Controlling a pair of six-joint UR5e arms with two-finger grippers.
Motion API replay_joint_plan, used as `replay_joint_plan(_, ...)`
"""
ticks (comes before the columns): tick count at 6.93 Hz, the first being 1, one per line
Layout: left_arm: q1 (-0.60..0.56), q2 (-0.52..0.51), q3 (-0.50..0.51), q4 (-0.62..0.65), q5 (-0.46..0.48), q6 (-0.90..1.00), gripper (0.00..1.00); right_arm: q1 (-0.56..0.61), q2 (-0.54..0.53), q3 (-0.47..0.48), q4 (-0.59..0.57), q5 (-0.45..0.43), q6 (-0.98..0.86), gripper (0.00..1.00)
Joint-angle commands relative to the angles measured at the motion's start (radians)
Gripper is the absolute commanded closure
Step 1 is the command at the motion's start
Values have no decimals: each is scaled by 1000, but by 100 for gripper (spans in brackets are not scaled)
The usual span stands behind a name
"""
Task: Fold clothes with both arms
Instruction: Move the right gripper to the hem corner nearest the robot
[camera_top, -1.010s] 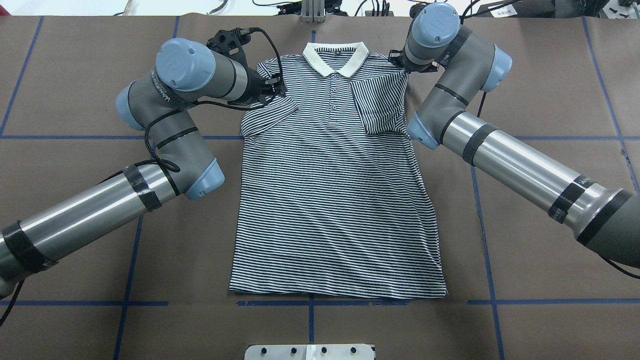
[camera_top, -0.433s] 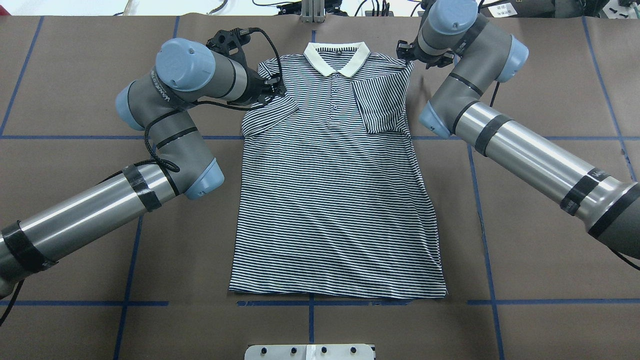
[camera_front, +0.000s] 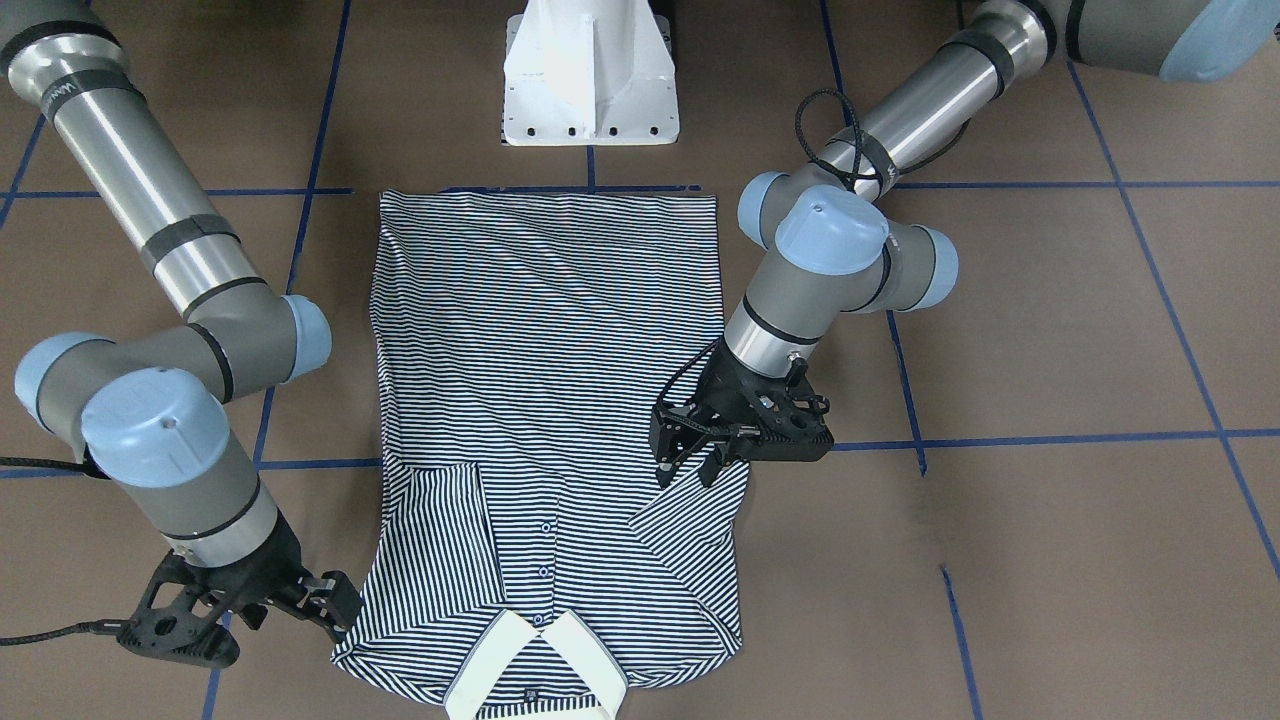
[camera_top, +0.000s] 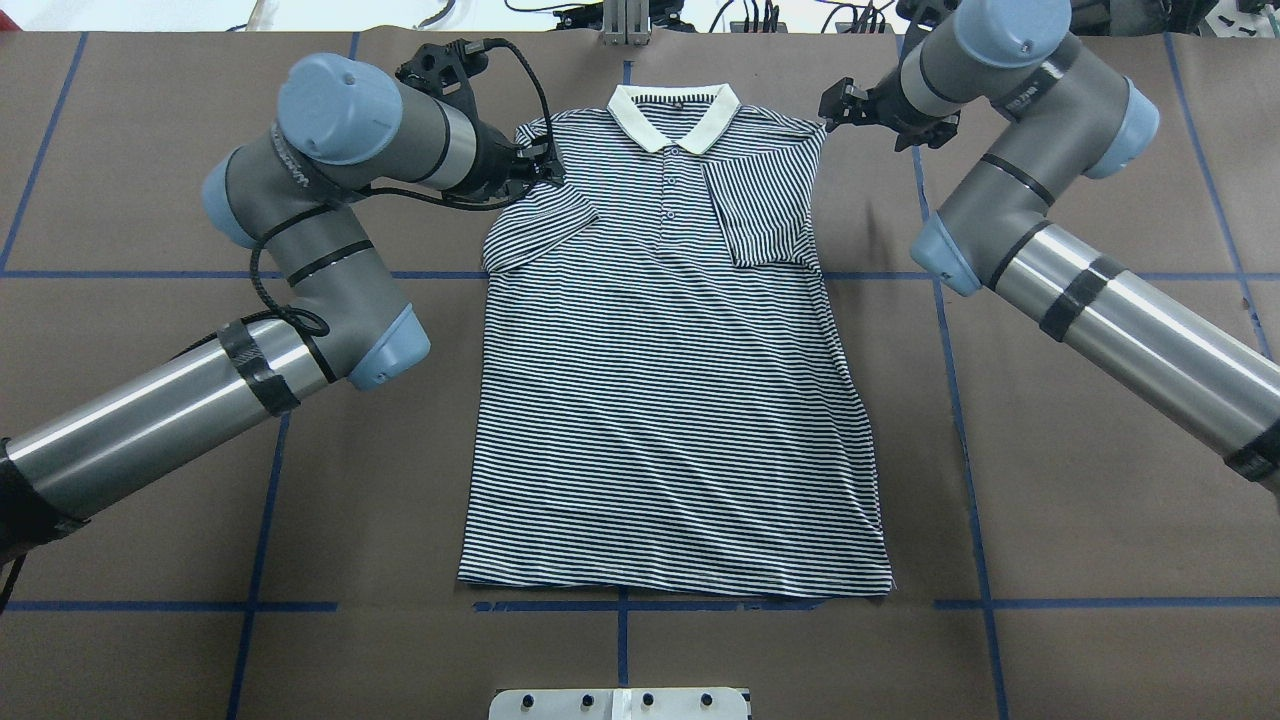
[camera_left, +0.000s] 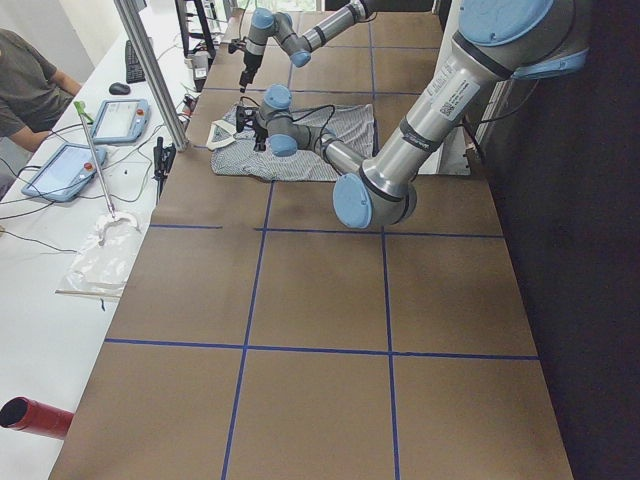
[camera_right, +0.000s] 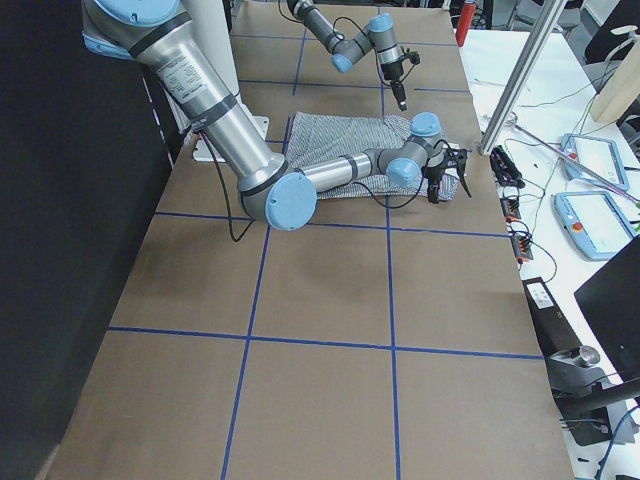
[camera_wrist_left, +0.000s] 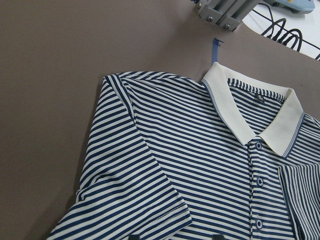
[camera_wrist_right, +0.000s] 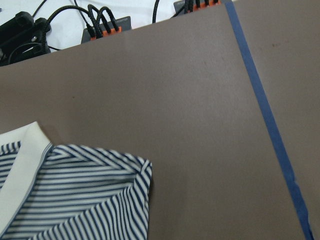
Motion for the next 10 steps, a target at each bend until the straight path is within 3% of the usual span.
replay_joint_plan(1, -28, 107, -123, 1, -54, 48, 44, -53, -179, 286, -1, 39, 247, 0)
replay_joint_plan(2, -29, 154, -176, 3, -57, 66, 44, -104, -257, 408, -3, 31, 359, 0)
replay_joint_plan(3, -29, 174, -205, 3, -54, 67, 44, -200, -370, 547, -4, -39, 461, 1)
replay_joint_plan(5, -26, 176, -204, 3, -53, 65, 44, -411, -535, 809, -146, -218, 614, 8)
replay_joint_plan(7, -26, 176, -205, 3, -53, 65, 42, -591, -562, 831, -187, -409, 800, 12)
replay_joint_plan(8, -25, 176, -205, 3, -48, 64, 41, -645, -562, 837, -273, -453, 849, 12)
replay_joint_plan(10, -25, 175, -213, 2, -47, 62, 41, -688, -568, 889, -377, -444, 894, 12)
